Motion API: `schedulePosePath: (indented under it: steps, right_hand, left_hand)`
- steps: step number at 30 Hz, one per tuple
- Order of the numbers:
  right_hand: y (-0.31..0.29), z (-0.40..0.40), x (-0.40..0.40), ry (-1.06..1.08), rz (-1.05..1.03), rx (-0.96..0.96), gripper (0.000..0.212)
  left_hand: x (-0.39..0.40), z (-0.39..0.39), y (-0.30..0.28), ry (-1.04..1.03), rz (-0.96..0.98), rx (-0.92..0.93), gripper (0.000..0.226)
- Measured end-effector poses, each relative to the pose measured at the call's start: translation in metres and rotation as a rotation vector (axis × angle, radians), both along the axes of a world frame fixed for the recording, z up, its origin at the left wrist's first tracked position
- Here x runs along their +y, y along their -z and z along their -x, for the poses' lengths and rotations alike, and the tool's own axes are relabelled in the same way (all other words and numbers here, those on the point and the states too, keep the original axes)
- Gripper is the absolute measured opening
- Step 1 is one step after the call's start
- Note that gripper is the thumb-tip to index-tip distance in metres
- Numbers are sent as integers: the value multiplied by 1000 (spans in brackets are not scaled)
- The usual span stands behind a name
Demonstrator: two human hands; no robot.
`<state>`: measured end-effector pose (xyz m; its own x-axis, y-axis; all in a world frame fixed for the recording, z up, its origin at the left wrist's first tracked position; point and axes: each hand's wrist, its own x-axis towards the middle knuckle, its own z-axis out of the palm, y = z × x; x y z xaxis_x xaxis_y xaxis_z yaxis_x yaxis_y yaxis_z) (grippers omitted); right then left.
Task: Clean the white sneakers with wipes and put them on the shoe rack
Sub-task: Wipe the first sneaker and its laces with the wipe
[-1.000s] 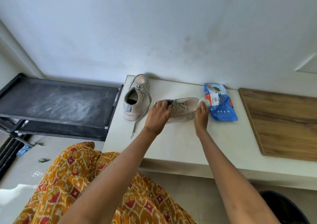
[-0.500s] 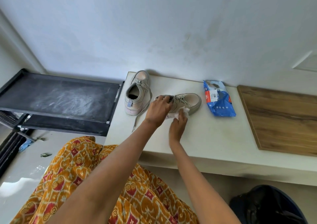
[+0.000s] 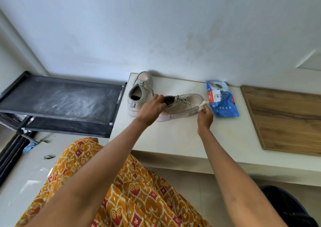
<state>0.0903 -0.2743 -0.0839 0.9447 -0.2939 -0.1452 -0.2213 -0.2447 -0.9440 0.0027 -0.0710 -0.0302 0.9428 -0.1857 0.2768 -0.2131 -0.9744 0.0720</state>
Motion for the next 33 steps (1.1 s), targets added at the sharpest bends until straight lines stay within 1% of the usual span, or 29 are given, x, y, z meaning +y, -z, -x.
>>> schedulePosePath:
  steps: [3, 7, 10, 15, 17, 20, 22, 24, 26, 28, 30, 33]
  right_hand:
    - [-2, -8, 8, 11, 18, 59, 29]
    - [0, -2, 21, -21, 164, 10, 23]
    - [5, 14, 32, -69, 213, -10, 22]
    - [13, 54, 45, -110, 155, -36, 18]
    - [13, 71, 43, -141, 131, -48, 18]
    - [9, 86, 34, -273, 78, -82, 18]
    - [5, 86, 29, -345, 90, -94, 18]
    - [3, 75, 26, -284, 110, -90, 20]
    - [-1, 56, 25, -129, 69, -34, 23]
    - [-8, 38, 23, -31, 33, 29, 23]
    - [-10, 21, 22, -40, 59, 58, 26]
    - [-4, 10, 26, -147, 115, 65, 29]
  left_hand:
    - [-7, 2, 3, 12, 9, 4, 5]
    - [-19, 8, 7, 32, 35, -27, 17]
    - [-28, 14, 8, -2, 65, -55, 19]
    - [-34, 17, 9, -29, 137, -87, 10]
    - [-35, 18, 9, -33, 139, -85, 11]
    - [-34, 19, 8, -15, 154, -102, 10]
    - [-31, 21, 6, 17, 187, -108, 10]
    - [-22, 21, 7, 65, 200, -117, 15]
    - [-10, 20, 10, 134, 191, -103, 20]
    - [2, 20, 14, 200, 152, -82, 25]
    - [6, 20, 14, 229, 118, -68, 33]
    - [-3, 20, 11, 181, 166, -78, 40]
